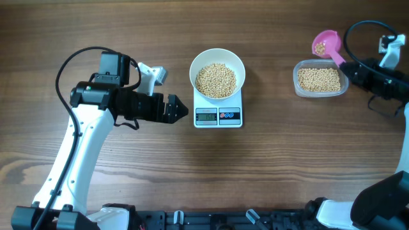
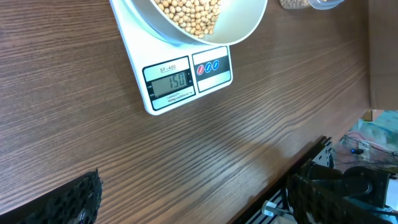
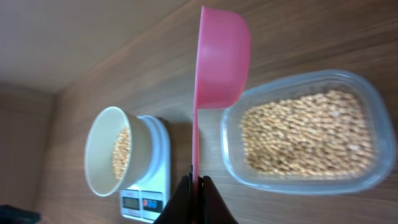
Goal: Scoop item into bowl and weigh 150g on scale
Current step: 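Carry the empty scoop back right over the soybean tub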
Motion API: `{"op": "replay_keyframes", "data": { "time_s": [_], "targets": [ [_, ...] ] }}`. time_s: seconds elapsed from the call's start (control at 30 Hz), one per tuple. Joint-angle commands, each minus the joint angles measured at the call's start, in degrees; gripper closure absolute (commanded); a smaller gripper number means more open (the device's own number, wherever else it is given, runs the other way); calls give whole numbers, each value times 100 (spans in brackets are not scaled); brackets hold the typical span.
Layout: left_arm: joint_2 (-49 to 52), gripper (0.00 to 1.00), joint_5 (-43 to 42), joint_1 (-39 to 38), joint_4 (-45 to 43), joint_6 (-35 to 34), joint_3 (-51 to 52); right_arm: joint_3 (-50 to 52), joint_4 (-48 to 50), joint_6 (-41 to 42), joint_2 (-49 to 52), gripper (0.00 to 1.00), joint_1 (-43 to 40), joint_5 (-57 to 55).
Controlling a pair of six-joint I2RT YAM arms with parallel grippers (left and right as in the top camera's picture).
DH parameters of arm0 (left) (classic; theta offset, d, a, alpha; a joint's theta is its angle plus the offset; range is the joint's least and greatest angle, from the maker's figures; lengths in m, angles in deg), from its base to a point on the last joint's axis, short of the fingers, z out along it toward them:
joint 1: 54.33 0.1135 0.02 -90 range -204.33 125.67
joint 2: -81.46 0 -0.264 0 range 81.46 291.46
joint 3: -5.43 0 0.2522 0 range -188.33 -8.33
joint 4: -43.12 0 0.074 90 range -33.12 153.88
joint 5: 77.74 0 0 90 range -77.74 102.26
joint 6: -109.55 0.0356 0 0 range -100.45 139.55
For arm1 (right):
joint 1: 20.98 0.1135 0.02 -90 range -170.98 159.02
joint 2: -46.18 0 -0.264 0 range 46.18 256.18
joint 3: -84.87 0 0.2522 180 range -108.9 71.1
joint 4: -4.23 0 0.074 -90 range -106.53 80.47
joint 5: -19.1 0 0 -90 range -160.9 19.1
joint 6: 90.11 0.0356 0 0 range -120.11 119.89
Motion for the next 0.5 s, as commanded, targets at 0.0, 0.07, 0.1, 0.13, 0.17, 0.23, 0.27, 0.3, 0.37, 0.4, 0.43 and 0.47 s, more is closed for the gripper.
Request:
{"op": "replay_keyframes", "data": {
  "time_s": [0.0, 0.07, 0.1, 0.13, 0.17, 0.23, 0.27, 0.3, 0.37, 0.4, 0.43, 0.47],
  "targets": [
    [2, 0, -105, 24, -11, 116, 57, -44, -46, -433, -90, 96, -162, -334],
    [2, 0, -105, 24, -11, 114, 57, -44, -50, -437, -90, 96, -229, -616],
    [2, 0, -105, 24, -11, 114, 57, -44, -63, -474, -90, 96, -249, -763],
    [2, 0, -105, 24, -11, 114, 57, -44, -83, -584, -90, 96, -254, -850],
    [2, 0, -105, 24, -11, 114, 57, -44, -118, -728, -90, 96, -254, -876],
    [2, 0, -105, 24, -11, 114, 57, -44, -221, -1027, -92, 96, -251, -872],
    [2, 0, -103, 24, -11, 116, 57, -44, -310, -1196, -92, 96, -247, -914],
    [2, 0, -105, 24, -11, 114, 57, -44, -365, -1290, -92, 96, -245, -981],
    [2, 0, -105, 24, -11, 114, 57, -44, -492, -1515, -94, 96, -240, -1139],
    [2, 0, -105, 24, -11, 114, 57, -44, -549, -1615, -98, 96, -240, -1244],
    [2, 0, -105, 24, -11, 114, 57, -44, -649, -1773, -103, 96, -223, -1429],
    [2, 0, -105, 24, -11, 114, 57, -44, -717, -1904, -116, 96, -201, -1547]
  ]
}}
